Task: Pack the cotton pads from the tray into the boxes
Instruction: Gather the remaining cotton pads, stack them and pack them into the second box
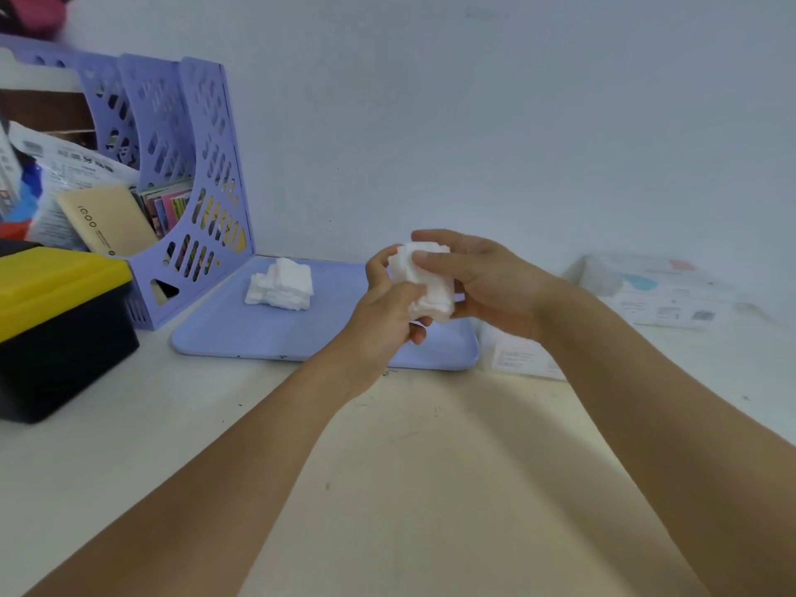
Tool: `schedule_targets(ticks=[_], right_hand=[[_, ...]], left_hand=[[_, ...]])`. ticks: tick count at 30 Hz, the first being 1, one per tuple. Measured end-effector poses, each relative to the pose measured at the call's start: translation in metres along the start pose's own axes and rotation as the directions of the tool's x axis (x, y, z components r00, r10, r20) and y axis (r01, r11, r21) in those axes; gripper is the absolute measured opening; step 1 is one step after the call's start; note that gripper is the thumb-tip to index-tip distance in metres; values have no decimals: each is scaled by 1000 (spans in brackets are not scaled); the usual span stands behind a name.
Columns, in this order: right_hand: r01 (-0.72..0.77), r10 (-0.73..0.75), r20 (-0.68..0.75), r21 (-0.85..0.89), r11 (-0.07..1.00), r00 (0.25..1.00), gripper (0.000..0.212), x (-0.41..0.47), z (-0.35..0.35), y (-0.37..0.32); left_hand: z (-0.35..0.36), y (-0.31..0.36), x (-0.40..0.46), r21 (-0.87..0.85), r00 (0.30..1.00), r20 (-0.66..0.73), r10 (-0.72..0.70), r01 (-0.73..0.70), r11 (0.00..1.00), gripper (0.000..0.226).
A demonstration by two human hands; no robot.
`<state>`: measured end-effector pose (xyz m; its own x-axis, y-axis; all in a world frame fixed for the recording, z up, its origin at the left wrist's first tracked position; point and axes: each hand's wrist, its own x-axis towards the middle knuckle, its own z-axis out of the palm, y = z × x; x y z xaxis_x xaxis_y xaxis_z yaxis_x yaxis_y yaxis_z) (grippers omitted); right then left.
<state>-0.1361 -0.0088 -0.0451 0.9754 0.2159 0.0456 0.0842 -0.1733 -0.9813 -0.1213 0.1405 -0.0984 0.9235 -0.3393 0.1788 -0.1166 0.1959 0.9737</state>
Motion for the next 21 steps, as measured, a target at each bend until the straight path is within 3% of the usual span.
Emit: schedule_targets(ticks=[5, 10, 11, 13, 15, 21], right_hand=[[-54, 74, 56, -293, 954, 996, 29, -16, -27, -16], [-196, 120, -224, -358, 913, 967, 37, -20, -50, -23], [-243, 137, -293, -363, 900, 946, 39, -21, -56, -21], [-337, 199, -369, -359, 870, 908, 40, -23, -64, -15], [-413, 261, -383, -401, 818, 886, 39, -23, -66, -8], [-514, 321, -404, -609, 604, 856, 38, -17, -72, 6]], left_hand=[[6, -2, -1, 58, 997, -34, 68, -66, 996, 55], [19, -18, -7, 217, 990, 34, 135, -140, 966, 59], [21, -24, -8, 326, 980, 67, 189, -201, 924, 60], [21, -36, -12, 565, 925, 227, 305, -380, 733, 59], [23, -47, -13, 649, 847, 422, 322, -531, 545, 58], [28, -57, -9, 675, 826, 493, 273, -561, 479, 50]])
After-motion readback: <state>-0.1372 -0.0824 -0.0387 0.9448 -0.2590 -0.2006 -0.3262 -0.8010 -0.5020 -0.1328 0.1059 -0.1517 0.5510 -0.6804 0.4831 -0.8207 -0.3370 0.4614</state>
